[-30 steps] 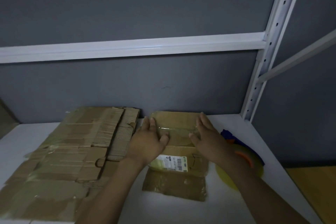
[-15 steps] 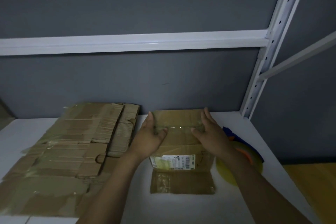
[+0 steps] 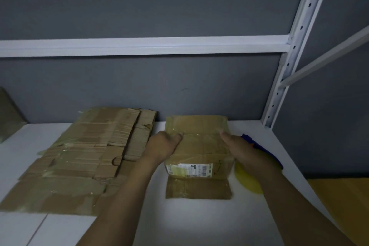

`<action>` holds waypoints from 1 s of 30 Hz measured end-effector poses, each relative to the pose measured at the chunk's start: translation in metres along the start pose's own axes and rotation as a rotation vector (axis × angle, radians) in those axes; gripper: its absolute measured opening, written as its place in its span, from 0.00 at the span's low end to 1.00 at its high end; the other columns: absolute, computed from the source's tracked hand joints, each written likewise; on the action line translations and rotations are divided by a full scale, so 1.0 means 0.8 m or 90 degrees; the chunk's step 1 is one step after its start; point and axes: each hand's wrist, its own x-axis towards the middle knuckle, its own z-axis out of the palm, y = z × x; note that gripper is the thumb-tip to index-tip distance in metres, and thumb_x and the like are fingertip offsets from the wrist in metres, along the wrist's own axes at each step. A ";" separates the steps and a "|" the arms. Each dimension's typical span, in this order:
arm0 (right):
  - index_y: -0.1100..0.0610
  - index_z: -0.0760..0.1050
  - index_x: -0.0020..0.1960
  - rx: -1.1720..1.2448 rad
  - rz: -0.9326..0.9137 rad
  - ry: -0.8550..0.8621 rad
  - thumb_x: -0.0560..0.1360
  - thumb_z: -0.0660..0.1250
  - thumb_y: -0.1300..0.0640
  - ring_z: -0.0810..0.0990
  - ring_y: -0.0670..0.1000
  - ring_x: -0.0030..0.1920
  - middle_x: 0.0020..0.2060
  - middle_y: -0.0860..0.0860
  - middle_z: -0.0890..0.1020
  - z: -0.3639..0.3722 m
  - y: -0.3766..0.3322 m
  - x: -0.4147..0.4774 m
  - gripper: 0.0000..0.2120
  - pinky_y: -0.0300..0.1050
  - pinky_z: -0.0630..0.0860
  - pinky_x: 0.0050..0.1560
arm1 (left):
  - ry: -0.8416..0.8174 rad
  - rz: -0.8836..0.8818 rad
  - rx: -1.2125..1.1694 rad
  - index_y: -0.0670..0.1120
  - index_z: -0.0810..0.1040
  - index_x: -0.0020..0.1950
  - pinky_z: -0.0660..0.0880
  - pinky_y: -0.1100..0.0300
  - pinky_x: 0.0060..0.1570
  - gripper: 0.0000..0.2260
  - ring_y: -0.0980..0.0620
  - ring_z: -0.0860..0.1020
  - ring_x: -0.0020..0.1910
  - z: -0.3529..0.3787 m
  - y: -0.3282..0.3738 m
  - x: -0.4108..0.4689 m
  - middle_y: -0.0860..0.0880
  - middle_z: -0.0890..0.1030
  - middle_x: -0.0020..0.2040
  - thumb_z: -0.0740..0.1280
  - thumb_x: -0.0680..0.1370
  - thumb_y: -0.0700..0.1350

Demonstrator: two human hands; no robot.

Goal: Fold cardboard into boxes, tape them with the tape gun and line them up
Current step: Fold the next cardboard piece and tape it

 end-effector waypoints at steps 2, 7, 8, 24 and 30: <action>0.57 0.75 0.50 -0.115 -0.072 0.054 0.80 0.47 0.37 0.79 0.51 0.45 0.44 0.52 0.79 0.000 -0.001 -0.012 0.28 0.45 0.75 0.49 | 0.042 -0.010 0.123 0.45 0.74 0.63 0.74 0.57 0.41 0.21 0.46 0.79 0.43 0.000 0.003 -0.013 0.45 0.78 0.42 0.53 0.82 0.59; 0.51 0.74 0.52 0.000 -0.272 0.159 0.81 0.56 0.46 0.78 0.44 0.43 0.41 0.43 0.79 0.007 -0.002 -0.029 0.12 0.31 0.70 0.36 | 0.274 0.042 -0.176 0.43 0.77 0.58 0.73 0.58 0.44 0.20 0.45 0.81 0.50 0.005 -0.016 -0.039 0.46 0.83 0.49 0.68 0.76 0.57; 0.50 0.74 0.55 0.037 -0.262 0.153 0.80 0.56 0.44 0.78 0.45 0.46 0.45 0.43 0.80 0.008 -0.007 -0.032 0.13 0.32 0.71 0.40 | 0.290 0.089 -0.237 0.45 0.76 0.62 0.74 0.59 0.47 0.19 0.50 0.81 0.52 0.005 -0.019 -0.044 0.49 0.83 0.50 0.70 0.75 0.53; 0.45 0.66 0.64 0.252 -0.277 0.070 0.74 0.66 0.70 0.77 0.47 0.56 0.55 0.44 0.77 0.040 0.007 -0.032 0.27 0.45 0.75 0.53 | 0.244 0.161 -0.421 0.61 0.67 0.66 0.73 0.68 0.53 0.30 0.69 0.76 0.55 -0.007 -0.031 -0.061 0.64 0.77 0.56 0.74 0.72 0.38; 0.48 0.66 0.63 0.284 -0.200 0.035 0.78 0.63 0.50 0.75 0.41 0.47 0.49 0.41 0.75 0.044 0.011 -0.046 0.14 0.36 0.70 0.38 | 0.186 0.087 -0.272 0.53 0.67 0.73 0.77 0.55 0.54 0.37 0.61 0.77 0.49 0.039 -0.084 -0.051 0.52 0.76 0.55 0.77 0.66 0.44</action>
